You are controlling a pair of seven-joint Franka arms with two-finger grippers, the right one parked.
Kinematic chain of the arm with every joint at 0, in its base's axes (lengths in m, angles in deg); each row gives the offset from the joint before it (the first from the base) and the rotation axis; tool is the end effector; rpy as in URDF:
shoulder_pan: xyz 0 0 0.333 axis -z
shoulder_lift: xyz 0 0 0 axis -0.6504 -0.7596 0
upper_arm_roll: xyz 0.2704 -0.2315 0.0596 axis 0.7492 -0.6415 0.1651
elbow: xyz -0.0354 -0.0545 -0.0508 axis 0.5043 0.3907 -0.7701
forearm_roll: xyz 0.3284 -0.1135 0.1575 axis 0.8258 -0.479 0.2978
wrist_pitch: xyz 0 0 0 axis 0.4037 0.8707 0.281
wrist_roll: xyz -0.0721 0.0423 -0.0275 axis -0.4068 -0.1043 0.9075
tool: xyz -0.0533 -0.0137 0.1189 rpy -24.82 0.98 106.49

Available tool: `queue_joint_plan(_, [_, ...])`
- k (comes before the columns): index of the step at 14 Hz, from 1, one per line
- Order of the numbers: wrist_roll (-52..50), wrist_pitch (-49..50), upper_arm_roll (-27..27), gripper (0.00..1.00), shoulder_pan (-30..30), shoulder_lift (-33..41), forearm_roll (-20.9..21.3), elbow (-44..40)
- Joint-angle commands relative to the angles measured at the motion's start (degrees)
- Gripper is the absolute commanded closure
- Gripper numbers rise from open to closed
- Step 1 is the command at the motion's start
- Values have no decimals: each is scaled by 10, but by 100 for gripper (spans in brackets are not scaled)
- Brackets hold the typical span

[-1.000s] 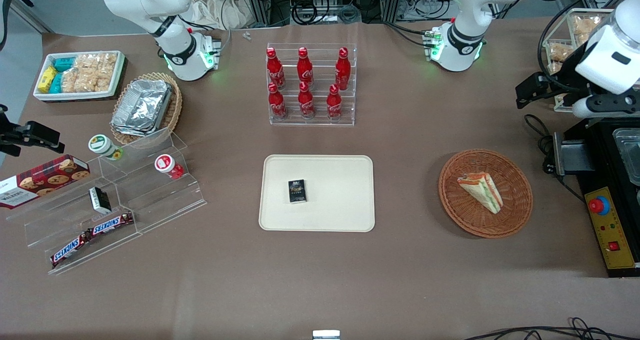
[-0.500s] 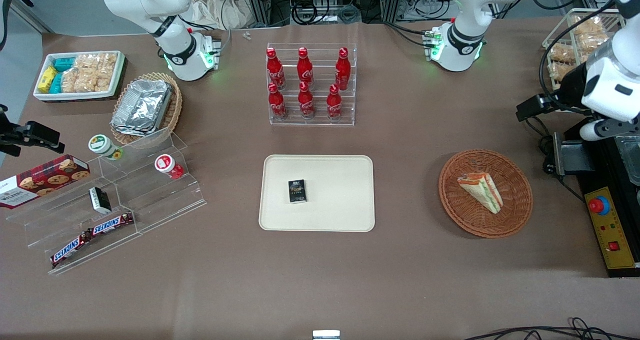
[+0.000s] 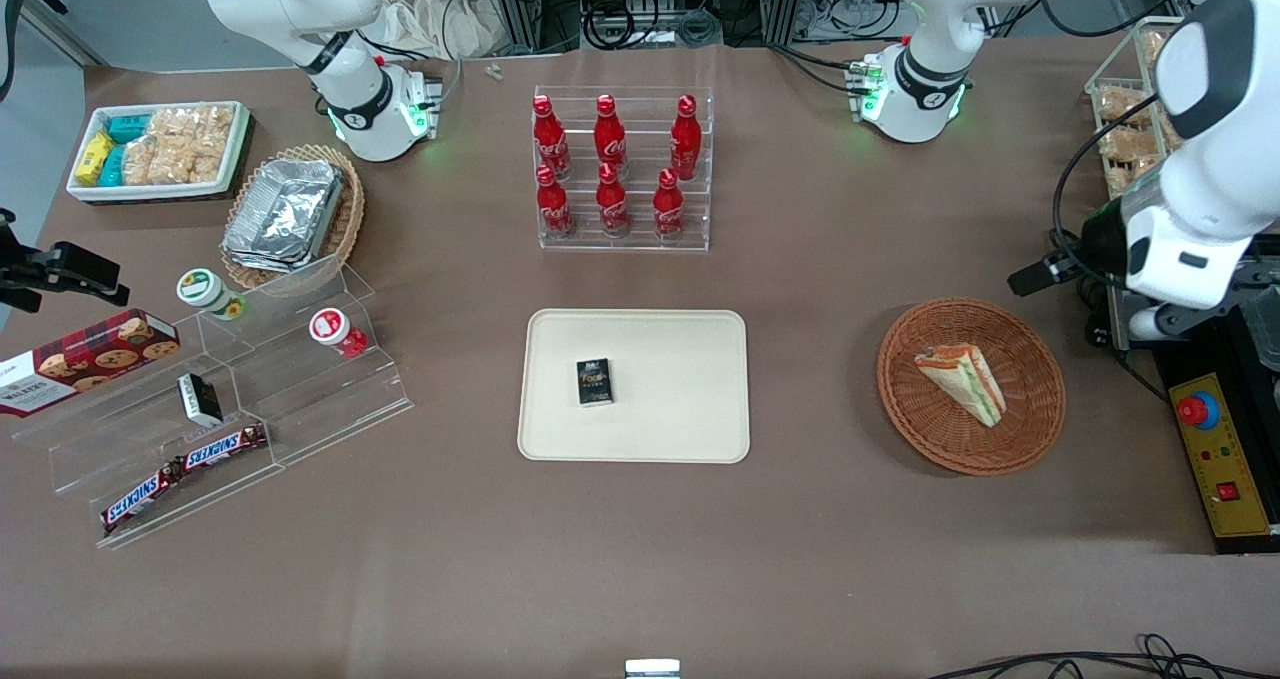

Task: Place sandwich from basket to tray
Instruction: 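Lower the open left gripper over the wrapped sandwich in the basket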

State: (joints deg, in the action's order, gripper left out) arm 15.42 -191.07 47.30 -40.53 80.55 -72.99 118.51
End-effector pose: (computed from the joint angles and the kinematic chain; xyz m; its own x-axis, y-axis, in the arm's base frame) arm 0.5408 -0.0427 0.5369 0.8911 0.4478 -0.0730 0.4489 -0.8936 -0.0018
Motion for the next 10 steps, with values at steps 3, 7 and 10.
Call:
queue_joint_plan(3, [-88,-110,-3,0,-2,-28,2,74])
queue_joint_plan(7, [-117,-163,-3,0,-2,-78,5,87])
queue_joint_plan(10, [-135,-222,2,0,-2,-102,10,115])
